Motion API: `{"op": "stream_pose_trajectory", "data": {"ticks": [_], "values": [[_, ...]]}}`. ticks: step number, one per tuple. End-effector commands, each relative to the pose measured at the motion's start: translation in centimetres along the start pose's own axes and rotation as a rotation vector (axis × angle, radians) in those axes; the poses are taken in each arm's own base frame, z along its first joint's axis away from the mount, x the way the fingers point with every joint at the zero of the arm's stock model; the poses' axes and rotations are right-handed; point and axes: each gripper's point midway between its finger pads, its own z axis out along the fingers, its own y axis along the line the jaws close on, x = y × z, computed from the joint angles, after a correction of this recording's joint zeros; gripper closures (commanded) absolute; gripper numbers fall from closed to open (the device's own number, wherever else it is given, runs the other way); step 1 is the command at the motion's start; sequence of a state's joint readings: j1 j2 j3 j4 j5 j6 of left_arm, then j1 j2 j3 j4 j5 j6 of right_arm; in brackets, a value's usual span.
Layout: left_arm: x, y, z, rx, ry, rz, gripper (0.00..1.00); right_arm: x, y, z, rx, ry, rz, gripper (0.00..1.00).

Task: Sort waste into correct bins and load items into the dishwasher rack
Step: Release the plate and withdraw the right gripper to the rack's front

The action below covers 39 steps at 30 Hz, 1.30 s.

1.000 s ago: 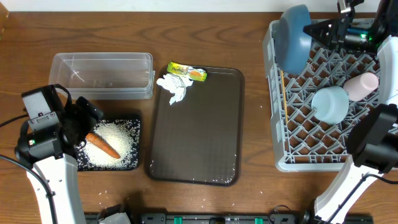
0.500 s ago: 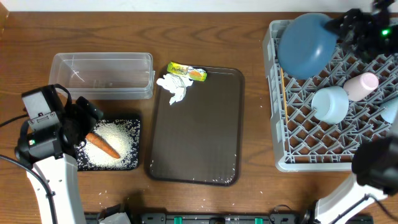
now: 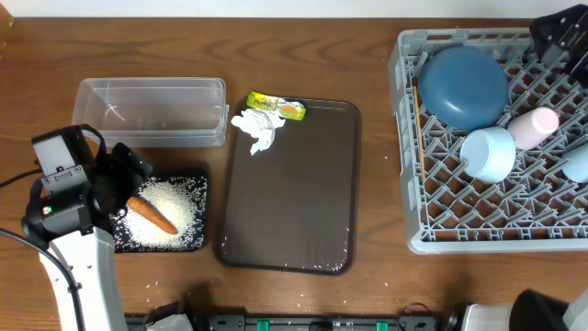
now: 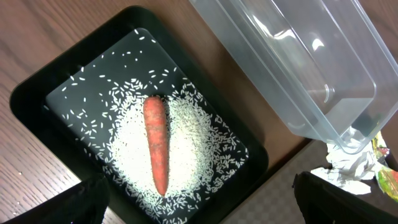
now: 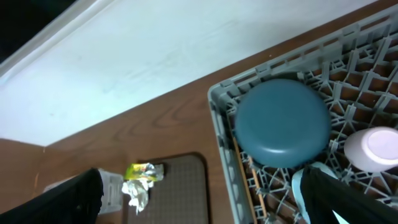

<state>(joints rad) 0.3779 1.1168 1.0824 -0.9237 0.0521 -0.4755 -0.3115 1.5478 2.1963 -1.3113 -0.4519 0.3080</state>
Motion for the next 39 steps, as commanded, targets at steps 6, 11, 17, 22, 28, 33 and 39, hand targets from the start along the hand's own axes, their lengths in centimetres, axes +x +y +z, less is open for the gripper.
{"op": "stream_pose_trajectory", "data": {"ticks": [6, 11, 17, 22, 28, 33, 39], "values": [[-0.4, 0.1, -0.2, -0.009, -0.013, -0.01, 0.03, 4.3, 3.7, -4.9, -0.017, 0.025, -0.058, 0.02], [-0.4, 0.1, -0.2, -0.009, -0.013, -0.01, 0.03, 8.5, 3.0, -6.9, 0.069, 0.126, -0.062, 0.17], [-0.4, 0.1, -0.2, -0.009, -0.014, -0.01, 0.03, 12.7, 1.9, -10.5, 0.115, 0.15, -0.083, 0.18], [-0.4, 0.2, -0.2, -0.009, -0.013, -0.01, 0.03, 16.2, 0.2, -13.1, 0.152, 0.111, -0.092, 0.05], [-0.4, 0.1, -0.2, -0.009, -0.014, -0.01, 0.03, 20.6, -2.2, -13.2, 0.187, 0.159, -0.079, 0.01], [-0.4, 0.1, -0.2, -0.009, -0.013, -0.01, 0.03, 23.1, -3.7, -12.0, 0.216, 0.22, -0.021, 0.01], [-0.4, 0.1, -0.2, -0.009, -0.013, -0.01, 0.03, 21.9, -4.2, -10.2, 0.225, 0.178, -0.015, 0.01]]}}
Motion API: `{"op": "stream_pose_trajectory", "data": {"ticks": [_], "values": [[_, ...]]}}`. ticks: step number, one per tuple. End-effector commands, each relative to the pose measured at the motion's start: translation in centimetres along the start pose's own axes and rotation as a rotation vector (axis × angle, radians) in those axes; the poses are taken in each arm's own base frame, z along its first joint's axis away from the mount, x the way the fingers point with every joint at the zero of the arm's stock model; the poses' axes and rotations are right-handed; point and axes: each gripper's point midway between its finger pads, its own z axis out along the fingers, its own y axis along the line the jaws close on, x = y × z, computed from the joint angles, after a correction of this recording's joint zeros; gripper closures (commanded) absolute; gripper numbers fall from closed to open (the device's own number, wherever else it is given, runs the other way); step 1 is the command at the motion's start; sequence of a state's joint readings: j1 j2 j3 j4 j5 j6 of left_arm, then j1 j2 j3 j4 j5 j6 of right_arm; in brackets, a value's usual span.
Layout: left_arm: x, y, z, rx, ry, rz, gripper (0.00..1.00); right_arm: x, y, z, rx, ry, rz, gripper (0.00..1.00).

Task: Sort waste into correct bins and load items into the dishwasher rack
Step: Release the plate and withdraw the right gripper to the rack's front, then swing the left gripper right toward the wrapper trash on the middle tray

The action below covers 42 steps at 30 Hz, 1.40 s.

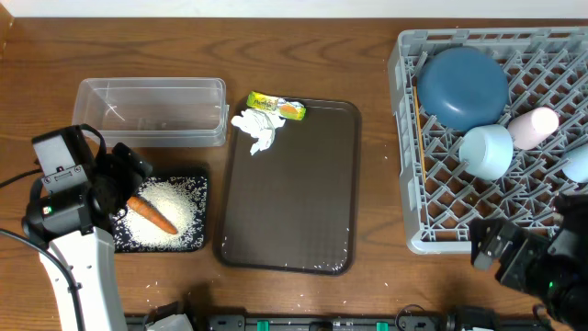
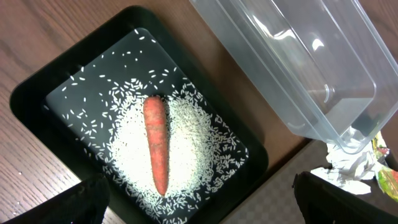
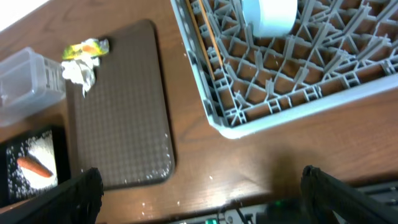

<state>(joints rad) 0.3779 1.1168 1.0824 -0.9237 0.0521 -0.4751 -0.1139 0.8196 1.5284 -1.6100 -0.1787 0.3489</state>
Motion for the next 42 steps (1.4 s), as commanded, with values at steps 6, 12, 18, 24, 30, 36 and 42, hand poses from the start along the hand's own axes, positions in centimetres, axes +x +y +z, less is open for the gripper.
{"op": "stream_pose_trajectory", "data": {"ticks": [6, 12, 18, 24, 30, 36, 42], "values": [[-0.4, 0.1, -0.2, -0.009, -0.013, -0.01, 0.03, -4.1, -3.4, 0.5, 0.208, -0.19, 0.008, 0.01], [-0.4, 0.1, -0.2, -0.009, -0.013, -0.01, 0.03, -4.0, -6.5, 1.9, 0.366, -0.199, 0.088, 0.01], [-0.4, 0.2, -0.2, -0.009, -0.013, -0.01, 0.03, -3.2, -7.5, 6.2, 0.383, -0.148, 0.155, 0.01], [-0.4, 0.1, -0.2, -0.009, -0.013, -0.01, 0.03, -1.9, -8.2, 10.1, 0.384, -0.081, 0.201, 0.02], [-0.4, 0.1, -0.2, -0.009, -0.013, -0.01, 0.03, 0.3, -9.4, 12.1, 0.428, 0.014, 0.199, 0.01], [-1.8, -0.7, -0.3, 0.028, -0.068, -0.097, 0.03, 1.2, -9.8, 12.7, 0.445, 0.049, 0.198, 0.01], [-0.9, -2.4, -0.4, 0.124, -0.004, -0.167, 0.03, 1.2, -9.8, 12.7, 0.444, 0.048, 0.198, 0.01]]}}
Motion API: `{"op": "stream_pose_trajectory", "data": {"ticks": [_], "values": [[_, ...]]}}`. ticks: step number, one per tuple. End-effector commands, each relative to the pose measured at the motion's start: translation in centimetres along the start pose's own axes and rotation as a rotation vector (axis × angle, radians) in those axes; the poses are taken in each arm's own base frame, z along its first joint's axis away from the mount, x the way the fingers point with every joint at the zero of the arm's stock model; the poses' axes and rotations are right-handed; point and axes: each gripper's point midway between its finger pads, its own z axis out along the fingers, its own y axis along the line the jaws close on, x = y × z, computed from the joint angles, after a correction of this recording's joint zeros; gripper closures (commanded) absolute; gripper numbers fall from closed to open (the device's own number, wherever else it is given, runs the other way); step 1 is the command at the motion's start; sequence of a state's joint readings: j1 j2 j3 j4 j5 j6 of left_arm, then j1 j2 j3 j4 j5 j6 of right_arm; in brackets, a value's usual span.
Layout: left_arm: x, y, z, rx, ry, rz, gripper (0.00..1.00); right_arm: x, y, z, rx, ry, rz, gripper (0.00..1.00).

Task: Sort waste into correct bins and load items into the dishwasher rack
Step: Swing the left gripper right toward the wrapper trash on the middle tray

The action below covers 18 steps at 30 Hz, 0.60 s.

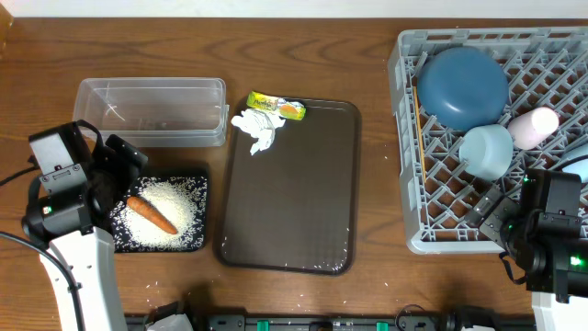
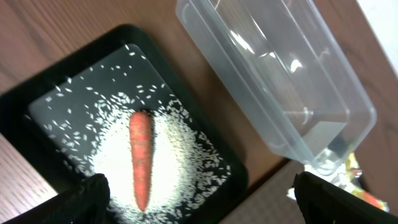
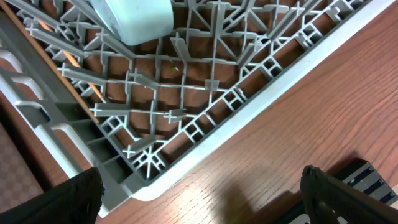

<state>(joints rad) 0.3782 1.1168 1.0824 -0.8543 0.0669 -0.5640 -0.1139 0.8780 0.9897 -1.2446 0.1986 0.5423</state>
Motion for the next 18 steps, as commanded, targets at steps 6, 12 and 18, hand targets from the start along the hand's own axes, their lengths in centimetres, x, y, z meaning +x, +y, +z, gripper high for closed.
{"op": "stream_pose_trajectory", "data": {"ticks": [6, 12, 18], "values": [[9.0, -4.3, -3.2, 0.285, 0.508, -0.151, 0.03, 0.1, 0.0, 0.1, 0.004, 0.001, 0.01, 0.01], [14.6, -10.8, -12.0, 0.825, 0.851, 0.054, 0.05, 0.1, 0.0, 0.1, 0.004, 0.001, 0.01, 0.01], [15.7, -11.7, -12.7, 0.713, 0.695, 0.206, 0.05, 0.1, 0.0, 0.1, 0.004, 0.001, 0.01, 0.01]]}}
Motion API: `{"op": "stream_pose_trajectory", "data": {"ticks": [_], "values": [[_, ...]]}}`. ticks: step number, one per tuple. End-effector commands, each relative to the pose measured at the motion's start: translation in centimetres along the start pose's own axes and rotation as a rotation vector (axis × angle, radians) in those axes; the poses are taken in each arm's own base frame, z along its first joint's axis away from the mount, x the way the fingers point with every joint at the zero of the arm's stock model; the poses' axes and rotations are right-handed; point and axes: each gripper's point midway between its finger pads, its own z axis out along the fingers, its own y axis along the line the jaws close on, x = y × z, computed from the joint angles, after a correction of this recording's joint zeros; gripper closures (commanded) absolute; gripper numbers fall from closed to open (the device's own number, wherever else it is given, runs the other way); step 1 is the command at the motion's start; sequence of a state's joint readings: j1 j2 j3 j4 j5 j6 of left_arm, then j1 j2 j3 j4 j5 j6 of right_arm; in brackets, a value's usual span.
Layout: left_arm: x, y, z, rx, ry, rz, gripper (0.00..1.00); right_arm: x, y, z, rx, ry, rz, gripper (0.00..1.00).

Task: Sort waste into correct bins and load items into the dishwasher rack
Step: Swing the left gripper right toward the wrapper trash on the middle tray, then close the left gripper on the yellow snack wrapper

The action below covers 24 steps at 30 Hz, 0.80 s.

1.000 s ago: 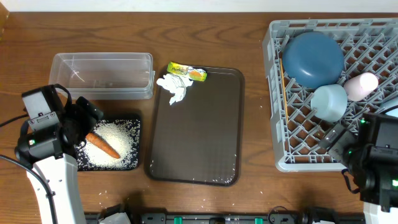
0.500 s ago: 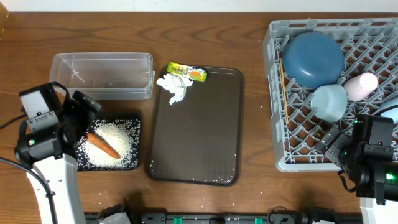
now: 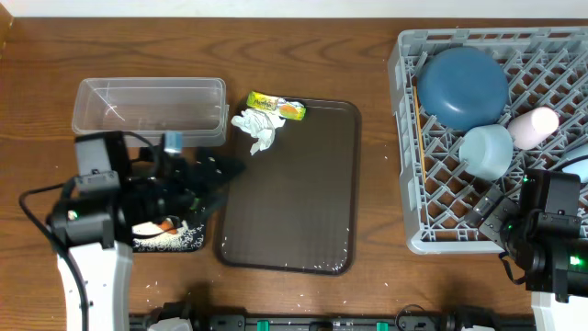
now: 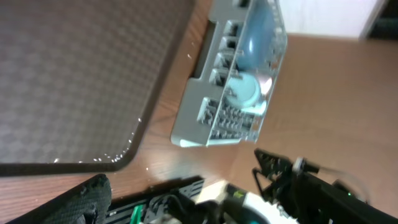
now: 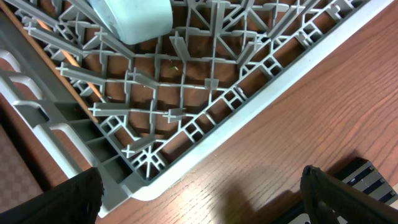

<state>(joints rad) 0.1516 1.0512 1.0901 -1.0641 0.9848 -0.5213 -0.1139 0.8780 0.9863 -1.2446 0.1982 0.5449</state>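
My left gripper (image 3: 213,172) stands open and empty over the right end of the black rice tray (image 3: 188,242), pointing toward the brown tray (image 3: 303,202). Only a bit of the orange carrot (image 3: 165,223) shows under the arm. A crumpled white tissue (image 3: 257,129) and a yellow-green wrapper (image 3: 277,107) lie at the brown tray's far left corner. The left wrist view looks across the brown tray (image 4: 68,74) to the grey dish rack (image 4: 217,118). My right gripper (image 3: 501,223) is open over the front edge of the rack (image 5: 205,130).
A clear plastic bin (image 3: 152,110) stands behind the rice tray. The rack (image 3: 409,138) holds a blue bowl (image 3: 464,85), a light blue cup (image 3: 487,152) and a pink cup (image 3: 533,126). Loose rice grains lie on the table by the black tray.
My left arm has swung from looking down on the carrot and rice to pointing right, low across the brown tray toward the rack. The right arm has not moved.
At first my left gripper hung open over the carrot and my right was at the rack's far right corner. Then the right arm was at the table's front right, and later by the rack's front edge. The left wrist has now turned away from the carrot.
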Motion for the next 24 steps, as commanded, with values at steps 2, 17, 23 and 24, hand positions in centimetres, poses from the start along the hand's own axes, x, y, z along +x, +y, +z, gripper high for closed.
{"op": "stream_pose_trajectory", "data": {"ticks": [2, 17, 23, 24], "values": [[0.5, -2.9, -0.7, -0.102, -0.111, 0.127, 0.07, 0.1, 0.0, 0.0, 0.003, -0.002, 0.008, 0.01], [-7.0, -7.6, 7.9, -0.684, -0.15, 0.468, 0.02, 0.1, 0.0, 0.0, 0.003, -0.002, 0.008, 0.01], [-12.6, -4.2, 14.5, -0.829, -0.177, 0.517, 0.02, 0.1, 0.0, 0.0, 0.003, -0.002, 0.008, 0.01], [-13.0, -3.4, 15.7, -0.839, -0.171, 0.5, 0.02, 0.1, 0.0, 0.0, 0.003, -0.002, 0.008, 0.01]]}}
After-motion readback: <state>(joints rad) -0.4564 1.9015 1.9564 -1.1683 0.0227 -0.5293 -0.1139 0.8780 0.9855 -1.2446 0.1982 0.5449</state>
